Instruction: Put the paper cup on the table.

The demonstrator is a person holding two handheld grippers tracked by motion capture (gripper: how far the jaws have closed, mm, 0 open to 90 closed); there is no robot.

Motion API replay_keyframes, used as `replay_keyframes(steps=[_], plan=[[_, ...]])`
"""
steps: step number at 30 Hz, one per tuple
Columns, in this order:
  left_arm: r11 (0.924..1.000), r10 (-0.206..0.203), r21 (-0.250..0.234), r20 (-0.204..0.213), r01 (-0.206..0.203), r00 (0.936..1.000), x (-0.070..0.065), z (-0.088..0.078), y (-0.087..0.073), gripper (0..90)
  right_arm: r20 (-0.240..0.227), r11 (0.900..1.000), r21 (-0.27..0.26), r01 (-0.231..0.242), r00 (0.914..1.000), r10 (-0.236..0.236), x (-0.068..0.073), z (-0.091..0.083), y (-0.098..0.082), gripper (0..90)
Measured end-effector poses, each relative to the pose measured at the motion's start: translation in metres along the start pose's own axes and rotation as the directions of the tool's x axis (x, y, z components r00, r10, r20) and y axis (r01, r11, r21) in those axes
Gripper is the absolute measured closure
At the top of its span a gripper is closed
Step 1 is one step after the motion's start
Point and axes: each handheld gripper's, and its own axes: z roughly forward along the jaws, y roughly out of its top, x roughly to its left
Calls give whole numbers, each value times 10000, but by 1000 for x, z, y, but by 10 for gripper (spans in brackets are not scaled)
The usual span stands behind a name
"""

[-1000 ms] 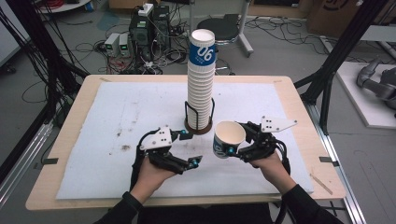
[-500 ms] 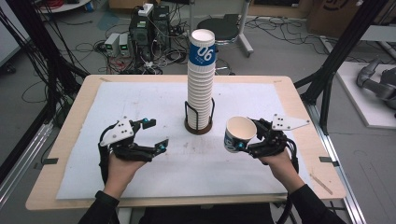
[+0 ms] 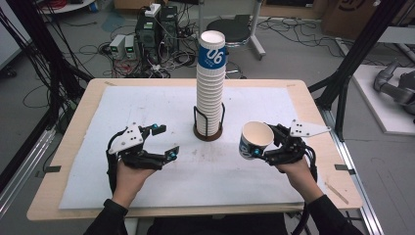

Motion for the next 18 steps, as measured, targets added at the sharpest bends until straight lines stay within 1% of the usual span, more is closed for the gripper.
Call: replay_keyframes(steps=[1,2,4,8,12,14,18], plan=[[10000,-20,-14,-2,20,10000,0,0,0,168,-34,10000,31,-57,10000,57,0,0,0,201],[10000,-30,-13,20,31,10000,0,0,0,168,7,10000,3,29,10000,-29,0,0,0,201],[10000,-12,8,-9,12,10000,0,0,-1,168,4,10000,22,-18,10000,18,0,0,0,201],[9999,-101,35,-15,101,9999,0,0,-3,168,-20,10000,49,-3,10000,3,0,0,1,201],[9999,-58,105,-45,58,10000,-1,-1,-4,168,3,10000,9,39,10000,-39,0,1,2,201],[9999,-27,117,-34,28,10000,-1,-2,-5,168,-68,10000,52,27,10000,-27,1,2,3,201],[9999,-72,148,-127,74,9999,-2,-3,-6,168,-61,9999,30,127,9999,-127,0,4,3,201]])
